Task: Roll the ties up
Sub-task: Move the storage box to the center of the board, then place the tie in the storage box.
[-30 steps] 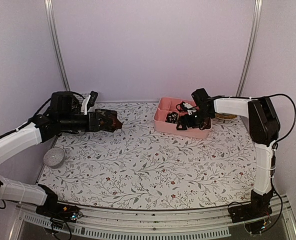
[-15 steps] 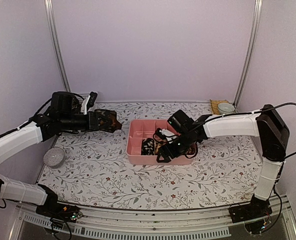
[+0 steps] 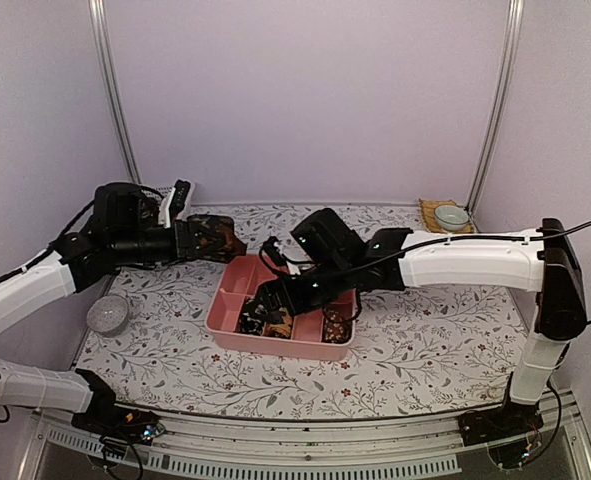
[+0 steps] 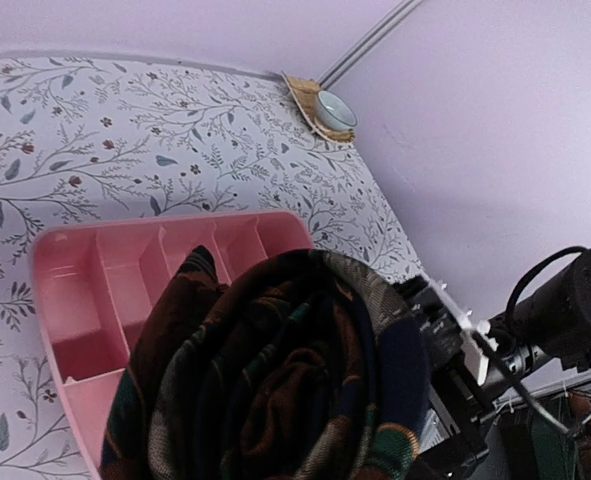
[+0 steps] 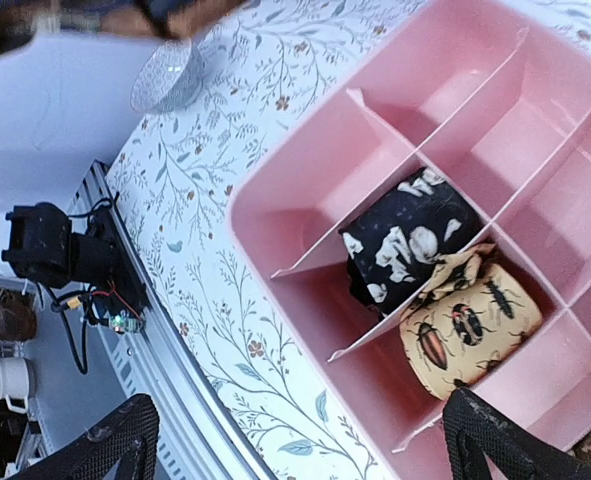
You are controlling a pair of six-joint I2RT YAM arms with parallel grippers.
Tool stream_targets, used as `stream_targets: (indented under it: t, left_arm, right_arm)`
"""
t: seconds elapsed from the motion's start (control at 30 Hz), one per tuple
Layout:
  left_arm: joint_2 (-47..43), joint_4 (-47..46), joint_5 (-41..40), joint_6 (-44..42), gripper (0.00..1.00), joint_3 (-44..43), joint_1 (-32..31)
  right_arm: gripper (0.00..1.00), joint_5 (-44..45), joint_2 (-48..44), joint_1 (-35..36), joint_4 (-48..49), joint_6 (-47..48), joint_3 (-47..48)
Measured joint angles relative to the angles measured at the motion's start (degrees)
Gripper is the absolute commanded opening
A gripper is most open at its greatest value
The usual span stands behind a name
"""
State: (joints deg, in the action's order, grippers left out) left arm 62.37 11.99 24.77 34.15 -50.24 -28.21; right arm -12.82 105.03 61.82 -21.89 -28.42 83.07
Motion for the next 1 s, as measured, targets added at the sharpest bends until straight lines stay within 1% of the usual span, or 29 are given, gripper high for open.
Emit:
stream_targets:
  t: [0.13, 0.23, 0.3, 0.4, 0.5, 0.6, 0.77, 0.9, 1.0]
  left_arm:
    - [0.09, -1.51, -1.36, 2.84, 0.00, 0.15, -7.26]
    - [3.54, -3.41, -1.51, 4.59, 0.00, -0.44, -11.74]
    - [8.09, -5.33, -1.62, 5.81, 0.00, -1.92, -14.40]
    - [14.71, -8.37, -1.60, 7.52, 0.00, -4.11, -17.86]
    - [20.74, -10.75, -1.01, 8.59, 0.00, -6.64, -20.15]
    - [25.14, -12.87, -0.28, 9.25, 0.00, -8.66, -20.35]
    - [33.42, -17.42, 2.47, 10.78, 0.00, -13.64, -19.65]
    - [38.25, -19.91, 4.42, 11.63, 0.00, -15.54, -19.15]
    - [40.87, -20.02, 5.33, 11.58, 0.00, -16.39, -18.62]
  right_arm:
    - [1.00, 3.63, -5.90, -1.20, -1.20, -0.07, -0.35]
    - [1.00, 5.55, -13.55, -4.52, -1.53, 0.02, -3.34]
    - [1.00, 6.67, -20.20, -8.66, -1.84, 0.09, -6.93]
    - [1.00, 8.55, -29.90, -16.68, -2.54, -0.07, -12.61]
    - [1.00, 10.78, -35.98, -21.75, -3.78, -0.02, -16.33]
    - [1.00, 11.45, -38.18, -22.51, -4.28, 0.22, -18.34]
    - [1.00, 11.19, -38.16, -22.51, -4.33, 0.59, -21.40]
    - [1.00, 10.91, -38.14, -22.51, -4.20, 0.79, -23.10]
    - [1.00, 10.69, -38.14, -22.51, -4.13, 0.79, -23.67]
